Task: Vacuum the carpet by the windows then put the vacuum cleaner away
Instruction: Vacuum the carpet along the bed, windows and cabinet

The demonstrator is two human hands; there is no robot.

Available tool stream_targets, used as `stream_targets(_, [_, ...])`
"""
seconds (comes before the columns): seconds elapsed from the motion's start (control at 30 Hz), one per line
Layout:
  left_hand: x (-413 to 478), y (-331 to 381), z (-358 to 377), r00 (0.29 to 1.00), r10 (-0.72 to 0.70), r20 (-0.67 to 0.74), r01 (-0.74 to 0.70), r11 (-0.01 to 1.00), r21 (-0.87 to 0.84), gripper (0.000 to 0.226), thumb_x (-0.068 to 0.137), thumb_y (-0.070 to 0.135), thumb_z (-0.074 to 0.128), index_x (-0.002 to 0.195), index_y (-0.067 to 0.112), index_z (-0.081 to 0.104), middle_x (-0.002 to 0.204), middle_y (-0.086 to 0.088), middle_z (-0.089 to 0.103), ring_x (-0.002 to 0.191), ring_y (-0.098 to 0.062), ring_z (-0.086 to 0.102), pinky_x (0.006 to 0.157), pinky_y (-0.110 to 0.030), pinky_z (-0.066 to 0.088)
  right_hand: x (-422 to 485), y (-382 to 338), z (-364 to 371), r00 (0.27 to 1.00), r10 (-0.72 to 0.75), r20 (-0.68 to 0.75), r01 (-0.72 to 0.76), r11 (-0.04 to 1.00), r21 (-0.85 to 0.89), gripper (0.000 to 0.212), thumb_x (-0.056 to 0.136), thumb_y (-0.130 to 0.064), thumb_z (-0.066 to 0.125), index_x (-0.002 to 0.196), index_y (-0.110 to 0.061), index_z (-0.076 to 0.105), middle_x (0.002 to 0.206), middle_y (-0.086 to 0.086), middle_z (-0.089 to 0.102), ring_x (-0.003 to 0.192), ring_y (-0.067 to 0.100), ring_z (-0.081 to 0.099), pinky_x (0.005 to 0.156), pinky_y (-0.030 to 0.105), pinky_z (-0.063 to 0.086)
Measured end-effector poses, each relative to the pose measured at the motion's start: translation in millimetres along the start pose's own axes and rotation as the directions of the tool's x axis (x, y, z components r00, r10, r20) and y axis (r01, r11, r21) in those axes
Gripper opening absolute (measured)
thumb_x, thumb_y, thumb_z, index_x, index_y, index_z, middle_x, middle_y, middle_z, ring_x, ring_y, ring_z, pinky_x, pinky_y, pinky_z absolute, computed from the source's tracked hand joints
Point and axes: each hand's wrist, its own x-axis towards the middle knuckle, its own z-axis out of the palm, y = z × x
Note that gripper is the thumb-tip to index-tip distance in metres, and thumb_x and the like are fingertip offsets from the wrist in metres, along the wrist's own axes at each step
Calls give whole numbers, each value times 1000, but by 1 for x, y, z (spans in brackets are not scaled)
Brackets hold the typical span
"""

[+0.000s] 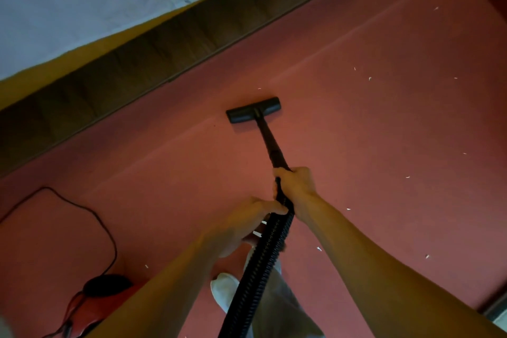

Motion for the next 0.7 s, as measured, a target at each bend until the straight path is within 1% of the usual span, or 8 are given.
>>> stream_targets(0.07, [4,3,-5,999,28,-32,-29,999,-27,34,90,26,61,106,-2,70,103,-21,74,72,-29,72,61,-31,58,6,-9,7,999,-43,2,43,999,-29,20,82,-15,64,89,4,68,66,15,61,57,25,57,60,42,53])
stream_targets(0.17, [18,9,-12,995,64,-81,-70,995,-77,33,88,27,64,102,-2,72,98,-20,75,75,-33,72,77,-45,58,19,-26,12,998,-54,10,54,998,-11,24,87,-12,60,100,7,65,72,16,61,56,24,55,55,36,51])
stream_targets(0.23, [29,14,-15,990,80,-119,-94,990,-110,34,87,29,67,102,-1,72,96,-21,75,75,-33,72,80,-49,58,33,-36,14,999,-25,22,24,999,32,25,88,-10,59,105,8,62,74,17,59,51,23,53,48,31,48])
stream_targets(0.37, [52,21,-11,975,86,-205,-127,972,-196,36,90,32,66,102,-1,71,91,-23,74,67,-29,67,68,-39,57,62,-47,20,999,29,40,-32,998,56,28,88,-9,58,108,9,60,74,18,58,51,24,53,49,33,49])
stream_targets(0.47, [68,19,-5,962,64,-264,-155,928,-340,35,90,32,66,102,-1,71,81,-17,67,59,-26,60,55,-32,51,76,-54,30,1000,11,26,-11,1000,6,26,87,-9,57,108,7,60,81,19,60,60,26,56,54,36,52])
stream_targets(0.53, [70,20,-9,958,54,-283,-165,908,-385,33,89,30,67,101,-1,71,79,-16,66,58,-26,59,52,-31,49,79,-59,36,1000,-7,28,7,1000,-16,23,87,-8,56,104,7,60,80,19,60,60,26,56,54,37,53])
stream_targets(0.63, [59,23,-20,976,45,-212,-120,926,-359,32,89,29,67,97,-1,72,80,-18,69,61,-27,62,55,-32,51,74,-57,38,1000,5,30,-5,1000,-16,21,89,-7,53,105,5,59,81,17,59,57,24,54,51,33,50])
stream_targets(0.7, [49,24,-21,981,-2,-195,-54,958,-281,34,90,26,66,94,-8,72,72,-20,69,50,-27,61,47,-28,50,64,-47,35,999,51,19,-50,998,-32,26,90,-11,52,107,6,60,81,17,60,59,25,56,55,34,53])
